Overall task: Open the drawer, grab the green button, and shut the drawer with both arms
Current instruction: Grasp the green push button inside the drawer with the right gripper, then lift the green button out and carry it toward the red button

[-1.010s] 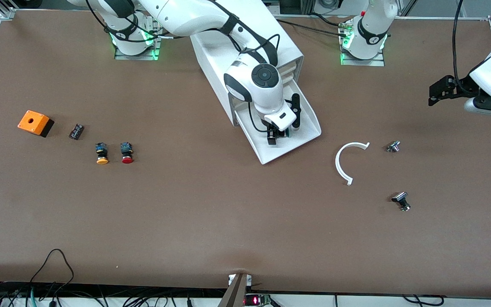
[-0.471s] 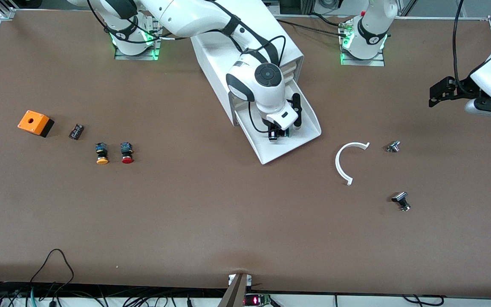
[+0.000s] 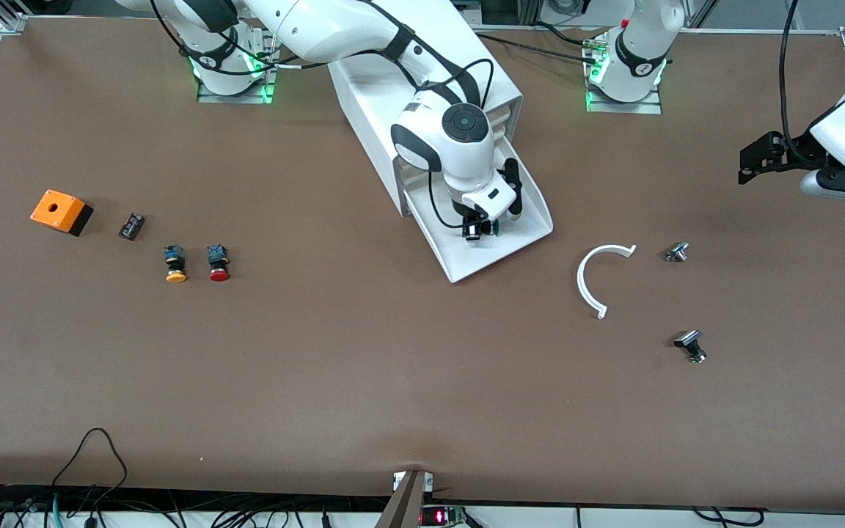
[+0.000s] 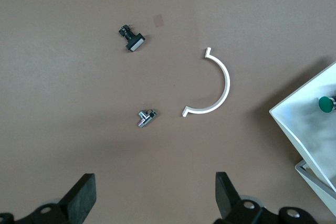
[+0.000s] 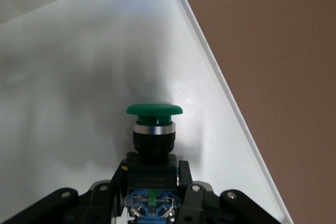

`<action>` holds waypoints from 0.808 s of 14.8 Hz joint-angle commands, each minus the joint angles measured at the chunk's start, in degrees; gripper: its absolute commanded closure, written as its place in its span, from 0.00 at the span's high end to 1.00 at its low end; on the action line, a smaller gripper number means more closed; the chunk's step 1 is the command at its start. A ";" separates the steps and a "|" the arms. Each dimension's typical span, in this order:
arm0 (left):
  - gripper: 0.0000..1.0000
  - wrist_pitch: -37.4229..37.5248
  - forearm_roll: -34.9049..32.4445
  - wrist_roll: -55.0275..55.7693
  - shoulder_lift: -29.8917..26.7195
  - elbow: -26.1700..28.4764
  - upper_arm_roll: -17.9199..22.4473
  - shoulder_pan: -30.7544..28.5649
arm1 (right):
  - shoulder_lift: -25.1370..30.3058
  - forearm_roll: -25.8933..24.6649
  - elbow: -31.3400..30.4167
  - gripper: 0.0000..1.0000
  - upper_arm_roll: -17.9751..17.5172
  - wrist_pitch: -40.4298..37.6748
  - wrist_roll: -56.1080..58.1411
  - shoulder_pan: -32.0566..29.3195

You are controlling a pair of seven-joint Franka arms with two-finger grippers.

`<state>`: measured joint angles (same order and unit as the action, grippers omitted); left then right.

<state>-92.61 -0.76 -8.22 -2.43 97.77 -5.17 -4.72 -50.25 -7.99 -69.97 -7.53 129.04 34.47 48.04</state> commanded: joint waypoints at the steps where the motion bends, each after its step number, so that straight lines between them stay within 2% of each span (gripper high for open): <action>1: 1.00 1.37 1.20 0.13 0.94 -1.97 0.07 -0.29 | 3.04 -0.45 0.45 0.29 0.85 -1.94 -0.19 0.66; 6: 1.00 1.37 1.20 0.13 1.03 -1.97 0.07 -0.29 | 7.97 -0.18 -0.08 0.29 1.73 -6.51 -2.12 -1.80; 8: 1.00 1.37 1.20 0.13 1.03 -1.97 0.07 -0.29 | 9.81 -0.27 -2.53 0.29 2.87 -6.00 -5.01 -3.21; 12: 1.00 1.37 1.20 0.13 1.03 -1.97 0.07 -0.29 | 12.97 -0.79 -8.24 0.29 8.04 -5.73 -10.64 -3.91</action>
<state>-92.60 -0.76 -8.22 -2.38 97.73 -5.15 -4.73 -40.81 -7.99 -72.59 -1.54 122.88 26.85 44.21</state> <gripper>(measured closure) 0.000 0.590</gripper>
